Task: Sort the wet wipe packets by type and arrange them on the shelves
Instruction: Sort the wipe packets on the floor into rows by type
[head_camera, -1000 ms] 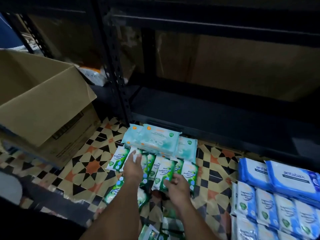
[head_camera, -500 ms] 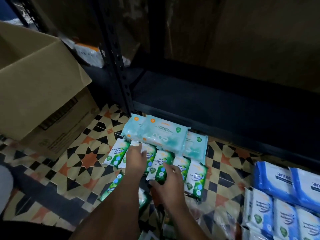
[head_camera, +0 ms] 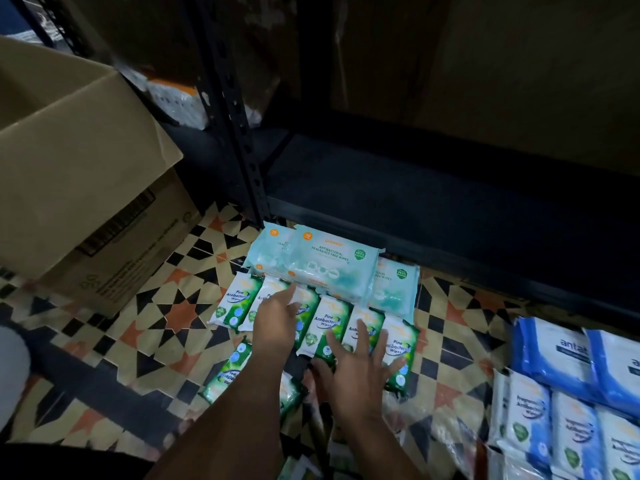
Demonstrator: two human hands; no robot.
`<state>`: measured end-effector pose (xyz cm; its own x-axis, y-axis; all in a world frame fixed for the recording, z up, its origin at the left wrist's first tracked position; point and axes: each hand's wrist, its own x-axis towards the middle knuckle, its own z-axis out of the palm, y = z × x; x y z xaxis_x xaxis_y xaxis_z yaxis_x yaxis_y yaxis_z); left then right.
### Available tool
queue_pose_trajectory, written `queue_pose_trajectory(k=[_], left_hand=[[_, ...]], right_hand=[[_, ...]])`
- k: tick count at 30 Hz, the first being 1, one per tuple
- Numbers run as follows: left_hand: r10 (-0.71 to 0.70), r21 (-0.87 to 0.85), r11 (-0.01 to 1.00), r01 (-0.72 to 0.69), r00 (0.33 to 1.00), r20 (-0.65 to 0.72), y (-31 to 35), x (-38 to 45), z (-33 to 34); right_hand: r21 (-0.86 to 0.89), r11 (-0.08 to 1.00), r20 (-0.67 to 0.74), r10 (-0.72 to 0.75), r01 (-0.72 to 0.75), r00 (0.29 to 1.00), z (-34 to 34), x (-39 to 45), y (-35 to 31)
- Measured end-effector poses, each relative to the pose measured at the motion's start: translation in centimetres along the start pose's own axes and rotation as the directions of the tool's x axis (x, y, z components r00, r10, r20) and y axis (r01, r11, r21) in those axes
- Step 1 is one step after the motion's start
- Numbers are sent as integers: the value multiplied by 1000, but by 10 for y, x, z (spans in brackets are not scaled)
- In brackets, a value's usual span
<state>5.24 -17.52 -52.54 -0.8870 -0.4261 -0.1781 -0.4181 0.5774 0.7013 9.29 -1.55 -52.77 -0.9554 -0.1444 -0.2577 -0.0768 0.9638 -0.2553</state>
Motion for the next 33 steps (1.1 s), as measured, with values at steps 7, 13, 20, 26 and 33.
queue_pose_trajectory(k=[7, 13, 20, 26, 33], left_hand=[[240, 324, 905, -275, 960, 143, -22, -34, 19], [468, 365, 796, -483, 873, 135, -40, -53, 22], [410, 370, 813, -450, 893, 184, -44, -48, 21], [364, 328, 838, -437, 894, 260, -32, -50, 6], [250, 400, 869, -293, 956, 156, -47, -98, -20]], right_hand=[[71, 997, -110, 37, -29, 993, 1, -8, 14], [68, 995, -94, 86, -79, 992, 16, -23, 49], [140, 989, -58, 55, -47, 997, 7, -10, 60], [72, 995, 79, 57, -63, 995, -18, -15, 54], [222, 958, 43, -195, 181, 980, -22, -44, 53]])
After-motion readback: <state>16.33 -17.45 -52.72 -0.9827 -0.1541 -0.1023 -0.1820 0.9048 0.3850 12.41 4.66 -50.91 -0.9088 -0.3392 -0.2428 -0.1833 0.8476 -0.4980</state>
